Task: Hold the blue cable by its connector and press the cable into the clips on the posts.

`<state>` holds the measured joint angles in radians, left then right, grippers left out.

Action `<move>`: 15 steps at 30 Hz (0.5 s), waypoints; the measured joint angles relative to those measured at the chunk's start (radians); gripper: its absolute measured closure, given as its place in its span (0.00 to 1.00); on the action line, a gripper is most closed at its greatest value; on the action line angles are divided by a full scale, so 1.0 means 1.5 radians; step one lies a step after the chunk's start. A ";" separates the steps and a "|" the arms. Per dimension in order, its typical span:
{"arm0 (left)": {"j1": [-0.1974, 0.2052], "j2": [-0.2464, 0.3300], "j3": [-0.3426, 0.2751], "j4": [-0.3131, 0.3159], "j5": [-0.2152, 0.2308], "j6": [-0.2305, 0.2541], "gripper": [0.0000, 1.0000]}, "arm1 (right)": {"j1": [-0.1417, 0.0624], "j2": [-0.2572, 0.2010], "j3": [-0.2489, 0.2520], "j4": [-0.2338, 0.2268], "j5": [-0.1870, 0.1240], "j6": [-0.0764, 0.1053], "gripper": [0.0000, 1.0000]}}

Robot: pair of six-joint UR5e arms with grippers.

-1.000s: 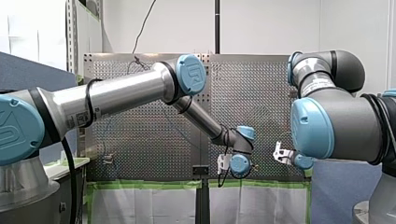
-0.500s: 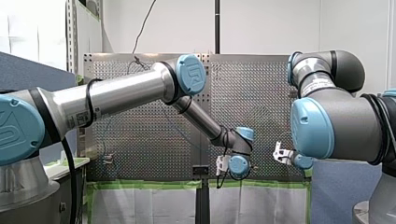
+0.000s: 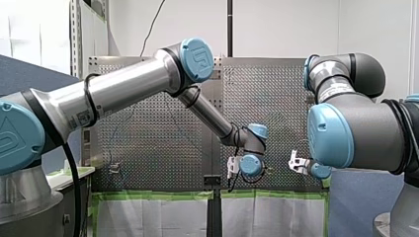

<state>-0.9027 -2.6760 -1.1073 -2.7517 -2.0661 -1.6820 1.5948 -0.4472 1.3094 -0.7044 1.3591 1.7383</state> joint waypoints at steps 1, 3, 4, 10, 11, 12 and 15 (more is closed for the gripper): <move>0.001 0.004 -0.004 0.004 0.002 -0.004 0.00 | 0.000 0.000 0.000 0.000 0.000 0.000 1.00; 0.001 0.014 -0.014 0.013 0.004 -0.013 0.00 | 0.001 0.000 0.000 0.000 0.000 0.000 1.00; 0.001 0.020 -0.020 0.020 0.005 -0.018 0.00 | 0.002 0.000 0.000 0.000 0.000 0.000 1.00; -0.007 0.054 -0.054 0.015 0.005 -0.027 0.00 | 0.003 0.000 0.000 0.002 -0.003 0.002 1.00; -0.008 0.059 -0.059 0.011 0.005 -0.028 0.00 | 0.003 0.000 0.000 0.002 -0.004 0.002 1.00; -0.009 0.066 -0.066 0.005 0.004 -0.029 0.00 | 0.003 0.000 0.000 0.002 -0.005 0.002 1.00; -0.011 0.084 -0.084 -0.012 0.004 -0.033 0.00 | 0.003 0.000 0.000 0.002 -0.007 0.003 1.00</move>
<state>-0.9185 -2.5496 -1.2339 -2.7705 -2.0606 -1.7312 1.5998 -0.4474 1.3092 -0.7010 1.3488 1.7432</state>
